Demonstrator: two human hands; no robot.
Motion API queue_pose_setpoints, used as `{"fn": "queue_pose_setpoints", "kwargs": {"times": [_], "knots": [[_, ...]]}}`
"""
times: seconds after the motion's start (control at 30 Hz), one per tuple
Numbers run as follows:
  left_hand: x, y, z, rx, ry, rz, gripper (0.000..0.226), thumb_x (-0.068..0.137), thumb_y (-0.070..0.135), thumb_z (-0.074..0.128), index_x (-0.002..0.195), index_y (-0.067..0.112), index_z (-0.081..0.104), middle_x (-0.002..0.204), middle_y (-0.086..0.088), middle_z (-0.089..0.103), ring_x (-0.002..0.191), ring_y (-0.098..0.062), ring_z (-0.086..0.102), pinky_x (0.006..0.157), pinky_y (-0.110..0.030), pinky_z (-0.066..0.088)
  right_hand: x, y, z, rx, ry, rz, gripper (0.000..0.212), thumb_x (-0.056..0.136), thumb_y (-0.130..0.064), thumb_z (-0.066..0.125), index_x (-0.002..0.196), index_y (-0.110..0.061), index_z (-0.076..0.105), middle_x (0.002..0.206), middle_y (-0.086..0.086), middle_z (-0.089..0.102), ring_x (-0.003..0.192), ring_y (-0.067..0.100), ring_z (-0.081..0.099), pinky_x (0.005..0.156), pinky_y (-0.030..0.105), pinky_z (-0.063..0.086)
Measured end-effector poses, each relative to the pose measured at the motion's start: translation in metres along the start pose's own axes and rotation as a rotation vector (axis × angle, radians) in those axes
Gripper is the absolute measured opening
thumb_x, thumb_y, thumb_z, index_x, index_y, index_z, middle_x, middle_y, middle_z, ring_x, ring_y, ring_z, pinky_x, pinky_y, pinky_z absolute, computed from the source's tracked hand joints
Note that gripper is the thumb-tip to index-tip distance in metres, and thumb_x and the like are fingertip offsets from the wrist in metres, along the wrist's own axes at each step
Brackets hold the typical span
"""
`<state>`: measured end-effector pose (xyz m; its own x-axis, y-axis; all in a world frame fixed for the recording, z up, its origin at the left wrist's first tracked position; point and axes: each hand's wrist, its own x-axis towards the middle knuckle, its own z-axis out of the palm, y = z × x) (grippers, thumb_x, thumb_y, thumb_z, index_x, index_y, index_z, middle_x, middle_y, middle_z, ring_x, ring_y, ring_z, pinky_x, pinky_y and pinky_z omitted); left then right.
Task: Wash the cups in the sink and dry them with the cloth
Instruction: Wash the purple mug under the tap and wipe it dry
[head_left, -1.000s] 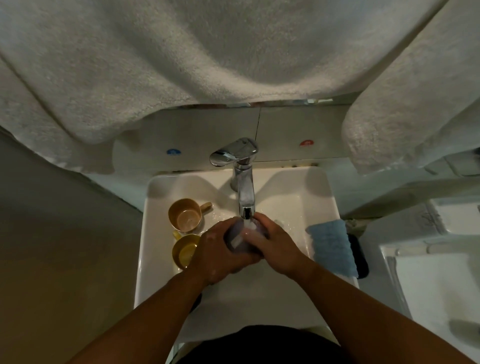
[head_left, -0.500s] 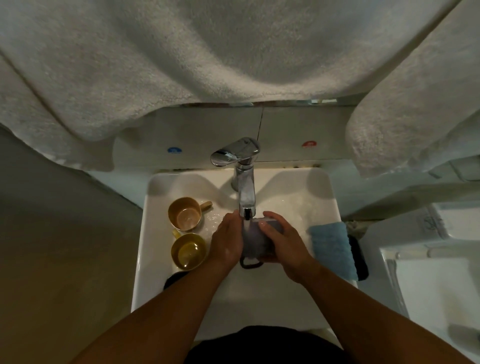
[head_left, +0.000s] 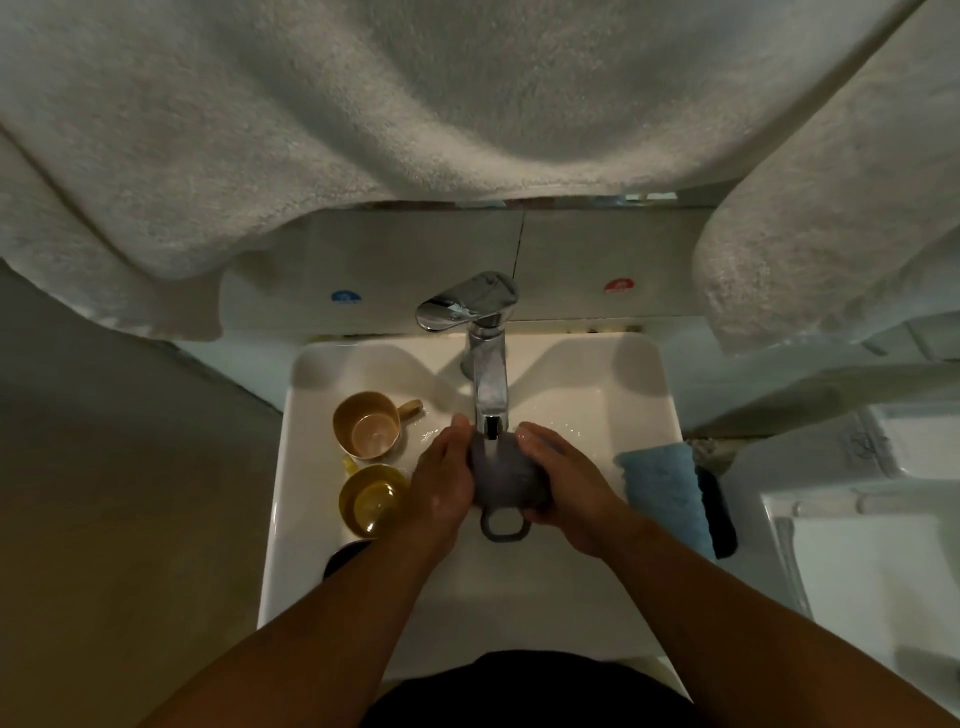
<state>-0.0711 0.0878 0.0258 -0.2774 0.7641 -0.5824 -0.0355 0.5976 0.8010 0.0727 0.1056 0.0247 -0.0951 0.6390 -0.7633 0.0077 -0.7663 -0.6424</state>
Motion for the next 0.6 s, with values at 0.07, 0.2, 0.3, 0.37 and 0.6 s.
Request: {"fn": "queue_pose_setpoints", "kwargs": {"times": [0.07,0.2,0.3,0.37,0.6], "knots": [[-0.008,-0.001,-0.003,0.148,-0.091,0.115,0.036,0.101,0.058,0.031,0.092,0.038,0.060,0.104,0.002,0.066,0.100,-0.021,0.064,0.089,-0.039,0.056,0.004,-0.002,0.001,0.015,0.085,0.068,0.037,0.092,-0.056,0.062,0.113,-0.027,0.071,0.106,0.005,0.076,0.099,0.028,0.071,0.071,0.036,0.058],[-0.021,0.002,-0.017,0.132,-0.292,0.194,0.018,0.106,0.042,0.038,0.120,0.043,0.050,0.101,0.023,0.063,0.092,0.014,0.061,0.084,-0.011,0.048,0.008,-0.004,-0.003,0.102,0.024,0.198,0.052,0.092,-0.061,0.058,0.114,-0.017,0.072,0.102,0.010,0.077,0.099,0.035,0.072,0.073,0.041,0.061],[-0.019,-0.003,-0.022,0.115,-0.398,0.215,0.045,0.095,0.056,0.048,0.136,0.037,0.047,0.116,0.010,0.066,0.107,-0.006,0.065,0.088,-0.029,0.058,0.013,-0.001,-0.001,0.131,-0.010,0.279,0.058,0.097,-0.060,0.049,0.121,-0.011,0.067,0.107,0.018,0.075,0.108,0.042,0.068,0.094,0.055,0.054],[-0.016,-0.008,-0.024,0.102,-0.350,0.184,0.048,0.094,0.059,0.044,0.136,0.036,0.047,0.130,0.010,0.058,0.118,-0.010,0.058,0.085,-0.018,0.055,0.011,-0.002,0.004,0.123,-0.028,0.299,0.063,0.092,-0.066,0.052,0.122,-0.013,0.067,0.109,0.018,0.074,0.107,0.042,0.069,0.096,0.057,0.052],[-0.017,-0.008,-0.030,0.108,-0.037,0.108,0.028,0.110,0.025,0.035,0.111,0.018,0.062,0.104,0.001,0.061,0.099,-0.013,0.059,0.072,-0.005,0.043,-0.005,0.001,0.011,0.184,-0.210,0.086,0.025,0.092,-0.038,0.064,0.115,-0.027,0.066,0.110,0.009,0.069,0.087,0.023,0.069,0.070,0.041,0.057]]}}
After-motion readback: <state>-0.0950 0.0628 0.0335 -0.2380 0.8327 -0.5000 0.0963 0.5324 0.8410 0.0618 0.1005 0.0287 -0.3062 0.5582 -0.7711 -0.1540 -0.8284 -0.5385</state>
